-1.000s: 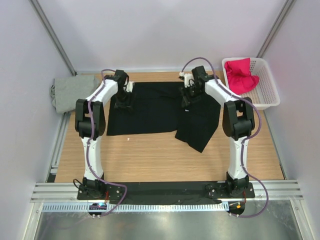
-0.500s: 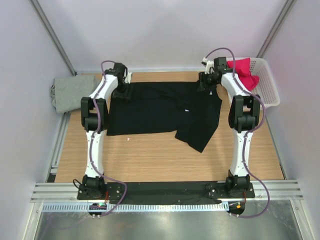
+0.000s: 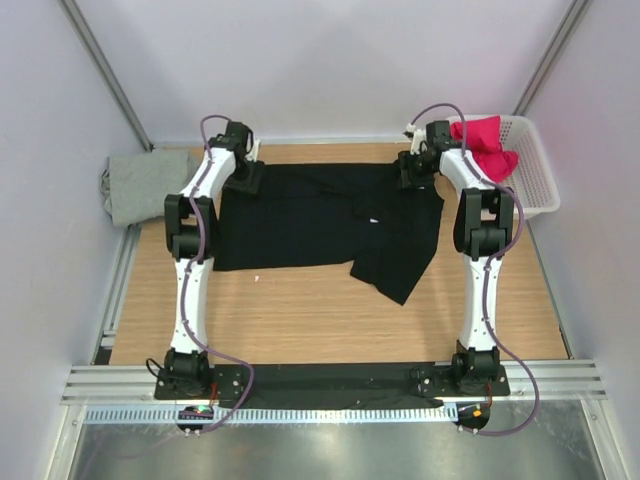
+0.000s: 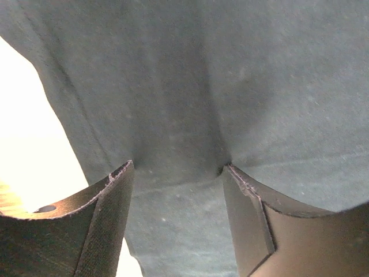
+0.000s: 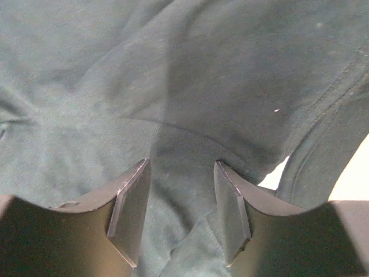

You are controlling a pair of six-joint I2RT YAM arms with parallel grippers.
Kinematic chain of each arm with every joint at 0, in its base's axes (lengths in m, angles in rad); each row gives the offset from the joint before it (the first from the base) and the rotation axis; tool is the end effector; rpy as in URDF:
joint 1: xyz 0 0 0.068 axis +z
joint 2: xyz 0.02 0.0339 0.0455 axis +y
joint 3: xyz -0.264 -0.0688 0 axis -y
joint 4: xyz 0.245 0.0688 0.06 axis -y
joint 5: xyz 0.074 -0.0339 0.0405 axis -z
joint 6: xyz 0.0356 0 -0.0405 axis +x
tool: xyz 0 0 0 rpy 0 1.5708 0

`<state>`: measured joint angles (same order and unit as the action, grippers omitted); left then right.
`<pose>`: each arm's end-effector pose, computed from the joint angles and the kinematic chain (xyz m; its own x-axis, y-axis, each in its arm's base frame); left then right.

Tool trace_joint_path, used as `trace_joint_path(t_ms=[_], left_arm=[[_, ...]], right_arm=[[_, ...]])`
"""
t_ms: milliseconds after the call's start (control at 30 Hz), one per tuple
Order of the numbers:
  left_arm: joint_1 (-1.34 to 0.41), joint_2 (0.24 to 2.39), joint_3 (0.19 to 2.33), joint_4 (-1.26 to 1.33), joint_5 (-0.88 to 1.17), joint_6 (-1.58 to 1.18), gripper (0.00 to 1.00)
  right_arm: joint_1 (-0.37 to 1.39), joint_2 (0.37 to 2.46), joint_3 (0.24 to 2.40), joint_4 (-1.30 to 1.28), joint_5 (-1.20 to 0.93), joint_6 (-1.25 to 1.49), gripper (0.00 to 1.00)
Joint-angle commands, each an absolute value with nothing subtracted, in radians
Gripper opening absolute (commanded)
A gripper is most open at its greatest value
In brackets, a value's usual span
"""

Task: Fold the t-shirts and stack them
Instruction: Fold the tshirt

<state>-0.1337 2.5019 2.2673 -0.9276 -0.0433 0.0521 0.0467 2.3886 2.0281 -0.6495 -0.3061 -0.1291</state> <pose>0.5231 -0.0688 0.1720 -0.9022 0.1738 -0.3947 0.1633 0.9847 0.0604 0.5194 0.0350 0.1723 -0.8125 -0.1609 -0.5603 -0.3118 0.9320 0.1846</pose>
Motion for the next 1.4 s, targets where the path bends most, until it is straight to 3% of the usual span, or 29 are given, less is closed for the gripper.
trace_joint_path(t_ms=[0,533,733,833,1067,1200,1300,1367], left_arm=[[-0.129,2.537,2.302,-0.896,-0.090,0.069,0.65],[-0.126,2.566,2.353,-0.838,-0.164,0.123,0.71],[-0.133,2.354,2.319,-0.879,-0.123,0.109,0.71],[-0.143,2.191,2.264,-0.882,-0.069,0.094,0.71],[-0.193,1.872,1.932,-0.868,0.092,0.207,0.70],[-0.236,1.694,1.662,-0.813,0.061,0.249,0.69],[-0.244,1.634,1.556,-0.811,0.040,0.232,0.77],[-0.244,1.605,1.459,-0.804,0.038,0.229,0.78]], right_arm=[[0.040,2.427,2.108,-0.615,-0.249,-0.146,0.55],[0.041,2.519,2.249,-0.620,-0.196,-0.186,0.61],[0.038,2.366,2.235,-0.638,-0.216,-0.184,0.62],[0.038,2.226,2.154,-0.600,-0.247,-0.207,0.63],[0.043,1.883,1.696,-0.489,-0.440,-0.348,0.64],[0.060,1.656,1.391,-0.544,-0.517,-0.544,0.64],[0.072,1.478,1.202,-0.595,-0.518,-0.659,0.65],[0.080,1.393,1.106,-0.648,-0.525,-0.751,0.65]])
